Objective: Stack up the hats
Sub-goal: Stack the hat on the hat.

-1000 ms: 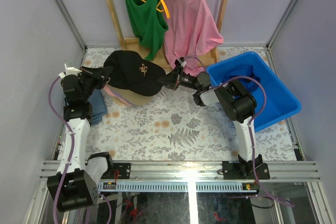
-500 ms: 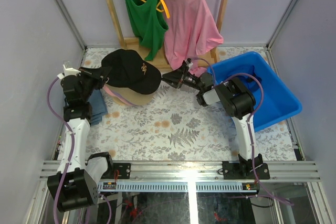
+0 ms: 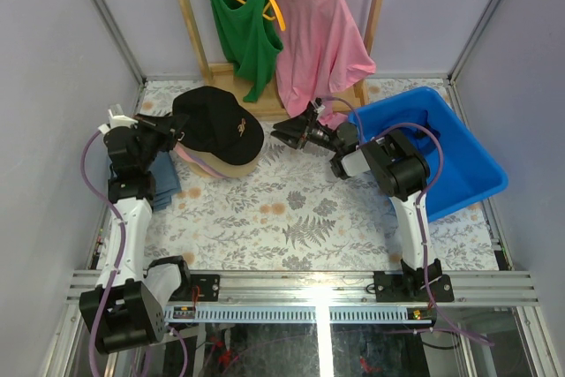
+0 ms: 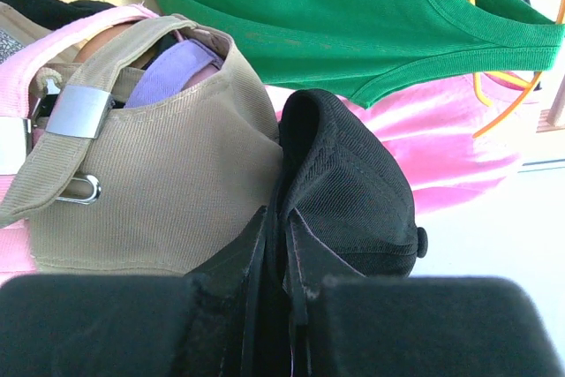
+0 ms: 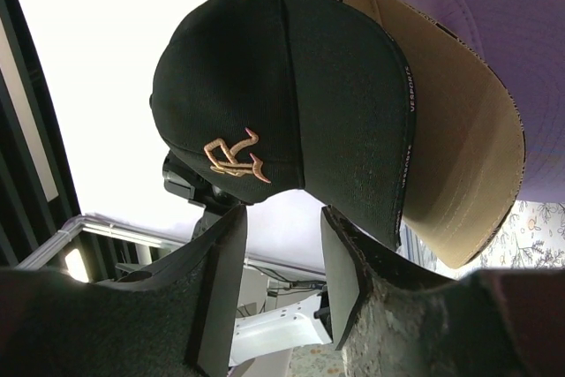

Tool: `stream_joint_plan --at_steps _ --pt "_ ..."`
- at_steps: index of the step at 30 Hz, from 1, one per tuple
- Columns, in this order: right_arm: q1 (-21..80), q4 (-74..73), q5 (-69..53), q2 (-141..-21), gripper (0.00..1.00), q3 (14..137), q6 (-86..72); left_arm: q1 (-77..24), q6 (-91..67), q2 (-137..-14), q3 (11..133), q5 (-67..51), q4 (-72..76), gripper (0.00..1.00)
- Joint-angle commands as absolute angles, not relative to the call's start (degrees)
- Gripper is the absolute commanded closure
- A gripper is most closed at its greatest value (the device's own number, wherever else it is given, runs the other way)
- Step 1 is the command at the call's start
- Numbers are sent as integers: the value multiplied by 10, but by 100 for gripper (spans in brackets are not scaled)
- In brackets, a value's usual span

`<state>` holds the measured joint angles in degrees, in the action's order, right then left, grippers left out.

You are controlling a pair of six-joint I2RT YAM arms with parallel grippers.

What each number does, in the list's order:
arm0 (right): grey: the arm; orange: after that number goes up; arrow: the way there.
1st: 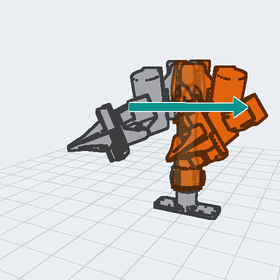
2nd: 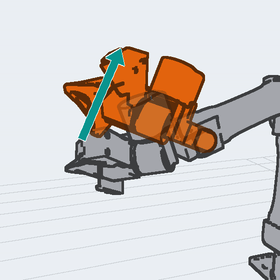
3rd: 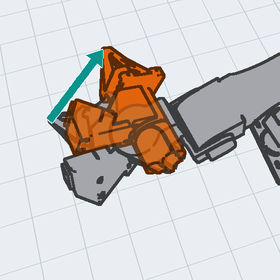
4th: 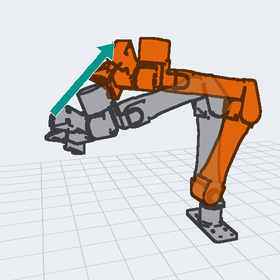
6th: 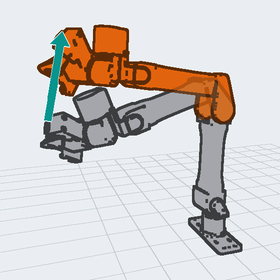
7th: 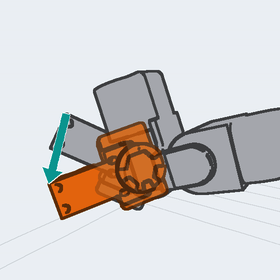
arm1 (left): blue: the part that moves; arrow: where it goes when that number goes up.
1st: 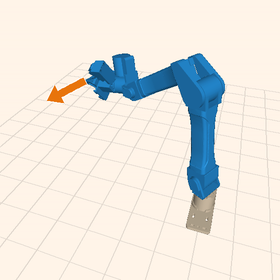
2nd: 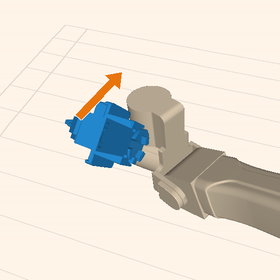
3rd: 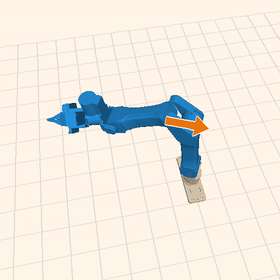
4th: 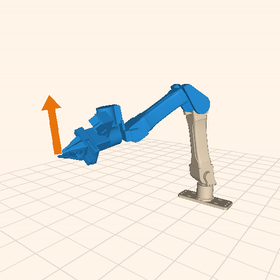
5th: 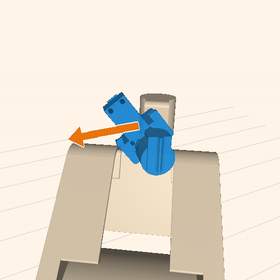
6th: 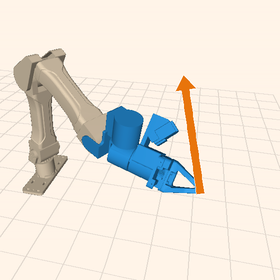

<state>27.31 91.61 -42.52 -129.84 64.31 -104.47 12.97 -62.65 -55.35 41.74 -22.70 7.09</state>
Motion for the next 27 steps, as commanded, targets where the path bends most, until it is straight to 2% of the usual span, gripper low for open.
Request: stream_joint_plan --at_steps 1,5,27 --pt "285 977 -416 -1298 53 643 -1028 134 -611 -560 410 -229 85 100" --pt "297 967 -411 -1307 45 637 -1012 134 -616 -562 405 -227 81 100" --pt "322 908 -394 -1346 45 637 -943 134 -608 -558 390 -206 60 99"
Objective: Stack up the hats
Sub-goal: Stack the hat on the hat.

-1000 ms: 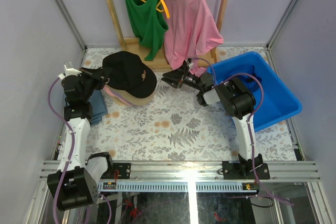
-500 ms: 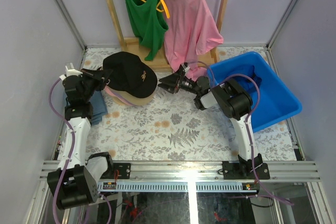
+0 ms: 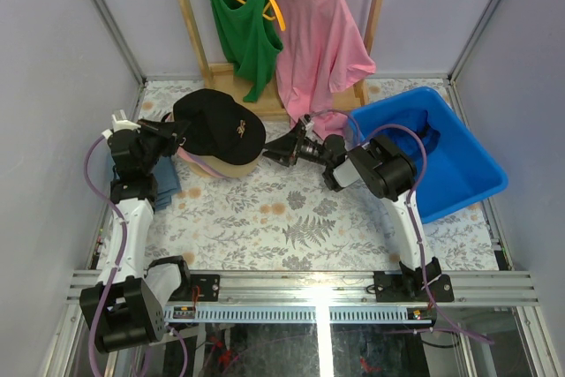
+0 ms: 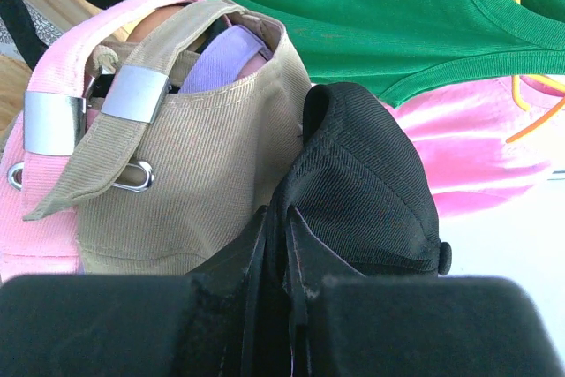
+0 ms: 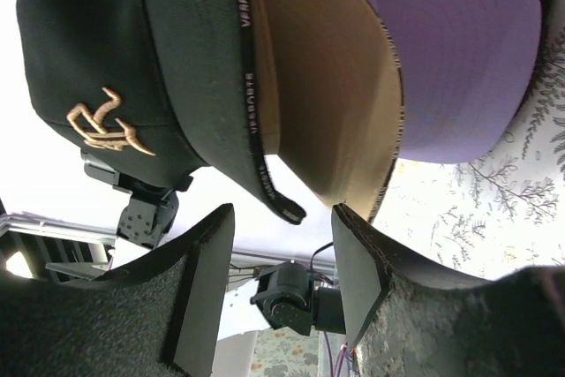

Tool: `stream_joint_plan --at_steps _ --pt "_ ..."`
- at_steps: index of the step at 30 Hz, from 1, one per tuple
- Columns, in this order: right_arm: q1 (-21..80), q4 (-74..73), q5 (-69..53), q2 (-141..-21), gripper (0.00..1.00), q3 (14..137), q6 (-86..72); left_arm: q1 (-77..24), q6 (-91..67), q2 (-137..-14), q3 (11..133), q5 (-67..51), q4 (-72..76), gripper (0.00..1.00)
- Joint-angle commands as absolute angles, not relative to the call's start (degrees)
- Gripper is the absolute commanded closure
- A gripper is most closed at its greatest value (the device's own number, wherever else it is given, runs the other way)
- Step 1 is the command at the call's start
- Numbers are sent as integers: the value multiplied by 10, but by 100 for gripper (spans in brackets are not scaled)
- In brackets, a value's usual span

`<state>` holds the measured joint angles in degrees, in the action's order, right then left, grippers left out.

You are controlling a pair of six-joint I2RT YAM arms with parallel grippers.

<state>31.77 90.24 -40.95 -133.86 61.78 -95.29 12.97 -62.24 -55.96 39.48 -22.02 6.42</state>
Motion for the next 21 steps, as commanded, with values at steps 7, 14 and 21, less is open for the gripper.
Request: stream_joint_plan --at_steps 7,14,21 --pt "323 909 -394 -1345 45 658 -943 134 -605 -563 394 -206 58 99" --pt "328 888 -397 -1349 45 687 -937 133 -608 -567 395 -207 61 100" --pt "335 892 -398 -1357 60 697 -942 134 -604 -573 401 -205 59 99"
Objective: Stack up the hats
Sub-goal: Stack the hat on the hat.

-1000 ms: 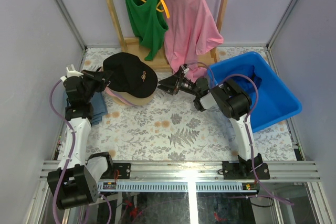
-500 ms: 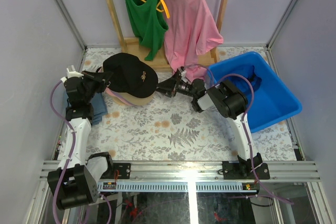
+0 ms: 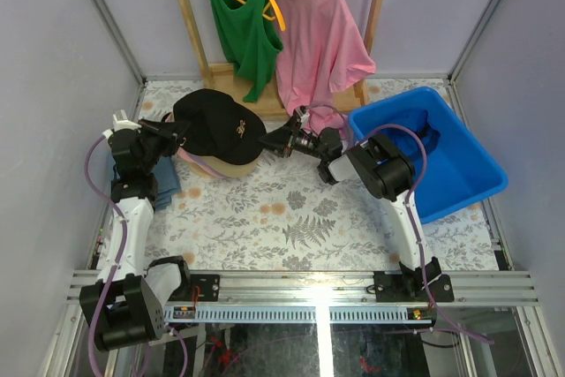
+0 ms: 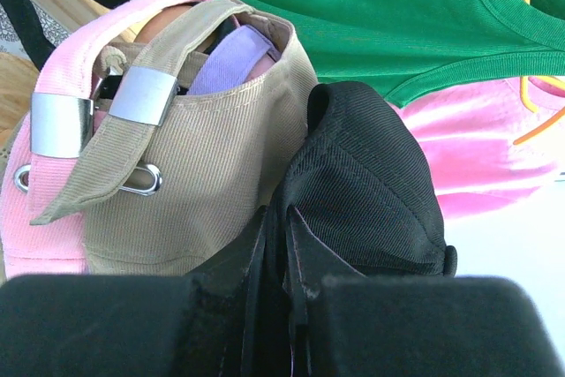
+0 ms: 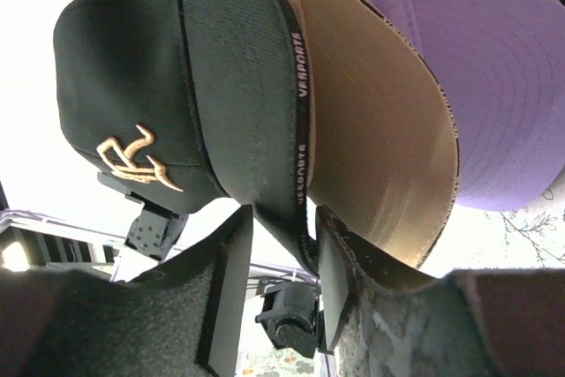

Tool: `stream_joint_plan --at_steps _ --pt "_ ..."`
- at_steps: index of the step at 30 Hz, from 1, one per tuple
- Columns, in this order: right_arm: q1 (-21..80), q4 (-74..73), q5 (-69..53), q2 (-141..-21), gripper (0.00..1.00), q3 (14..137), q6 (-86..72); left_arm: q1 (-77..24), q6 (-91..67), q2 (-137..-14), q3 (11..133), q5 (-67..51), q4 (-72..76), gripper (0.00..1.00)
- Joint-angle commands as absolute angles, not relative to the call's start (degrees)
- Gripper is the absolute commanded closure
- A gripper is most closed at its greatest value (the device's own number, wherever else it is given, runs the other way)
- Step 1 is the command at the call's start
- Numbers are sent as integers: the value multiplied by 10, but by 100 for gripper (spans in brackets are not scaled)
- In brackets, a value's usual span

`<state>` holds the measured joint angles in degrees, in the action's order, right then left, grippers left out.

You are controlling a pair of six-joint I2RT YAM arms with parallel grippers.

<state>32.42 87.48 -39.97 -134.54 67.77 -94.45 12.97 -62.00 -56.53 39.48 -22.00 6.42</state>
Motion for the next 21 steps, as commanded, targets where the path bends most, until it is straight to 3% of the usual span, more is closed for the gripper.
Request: stream_joint_plan --at_steps 1,7,11,18,21 --pt "336 893 -399 -1358 63 698 -942 134 -604 -575 402 -205 59 99" --pt "342 903 -399 -1368 85 694 -951 134 -600 -580 406 -201 56 99" --pt "343 924 -392 -1372 92 680 -962 134 -593 -576 410 -185 46 95" --pt "343 920 -377 -1374 93 668 -960 134 -593 -545 406 -140 15 59" --pt "343 920 -368 -1379 94 667 -963 134 -594 -520 405 -104 -9 48"
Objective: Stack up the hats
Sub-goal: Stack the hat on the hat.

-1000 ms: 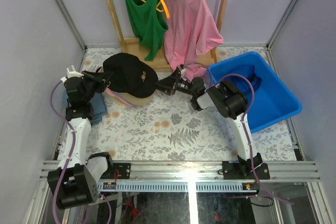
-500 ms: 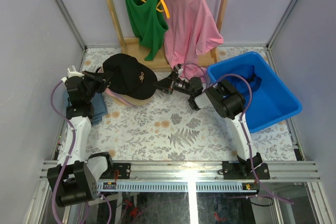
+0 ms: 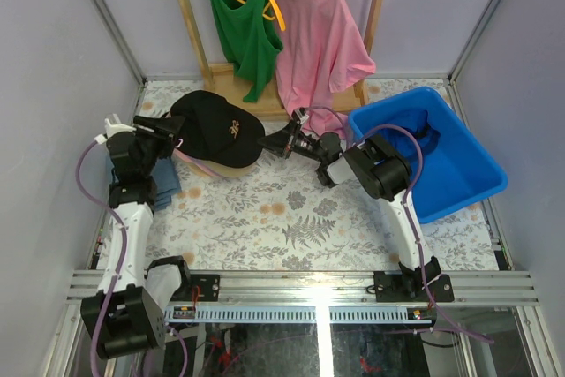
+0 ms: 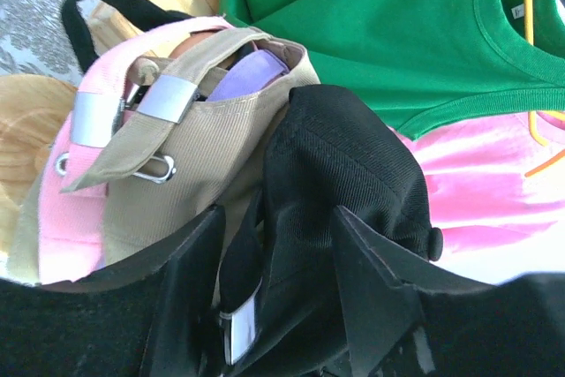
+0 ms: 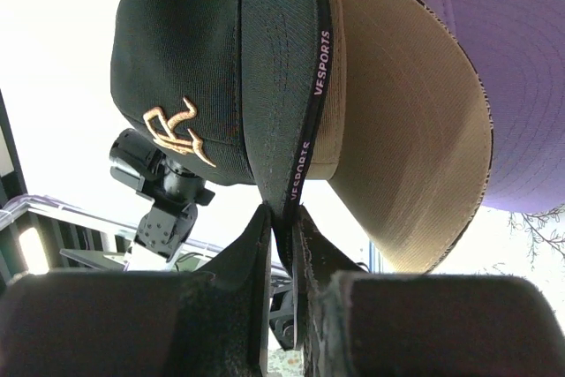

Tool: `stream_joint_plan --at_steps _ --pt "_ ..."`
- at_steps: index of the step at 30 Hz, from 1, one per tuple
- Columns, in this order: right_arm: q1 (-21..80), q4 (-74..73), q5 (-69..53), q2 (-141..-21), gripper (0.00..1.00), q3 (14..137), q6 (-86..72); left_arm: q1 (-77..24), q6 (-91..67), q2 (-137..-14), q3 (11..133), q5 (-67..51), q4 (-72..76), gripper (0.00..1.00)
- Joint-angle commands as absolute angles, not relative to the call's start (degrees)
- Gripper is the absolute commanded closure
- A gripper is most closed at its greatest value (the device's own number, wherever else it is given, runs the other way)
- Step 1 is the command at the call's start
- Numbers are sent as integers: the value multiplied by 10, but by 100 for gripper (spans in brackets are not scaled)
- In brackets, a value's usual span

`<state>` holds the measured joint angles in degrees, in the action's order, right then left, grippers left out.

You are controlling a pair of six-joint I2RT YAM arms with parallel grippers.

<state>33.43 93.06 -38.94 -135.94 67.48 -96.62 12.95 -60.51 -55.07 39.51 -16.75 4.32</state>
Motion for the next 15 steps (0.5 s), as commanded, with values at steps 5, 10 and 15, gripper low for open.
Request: stream_joint_plan --at_steps 5,10,15 --pt "343 919 -355 -1384 95 666 -966 134 -585 -500 426 -38 -72 41" --pt "343 917 -345 -1391 95 664 -969 135 -585 -493 431 -3 -89 38" --pt "343 925 -342 -1395 95 666 -974 135 -587 -503 435 -2 -71 38"
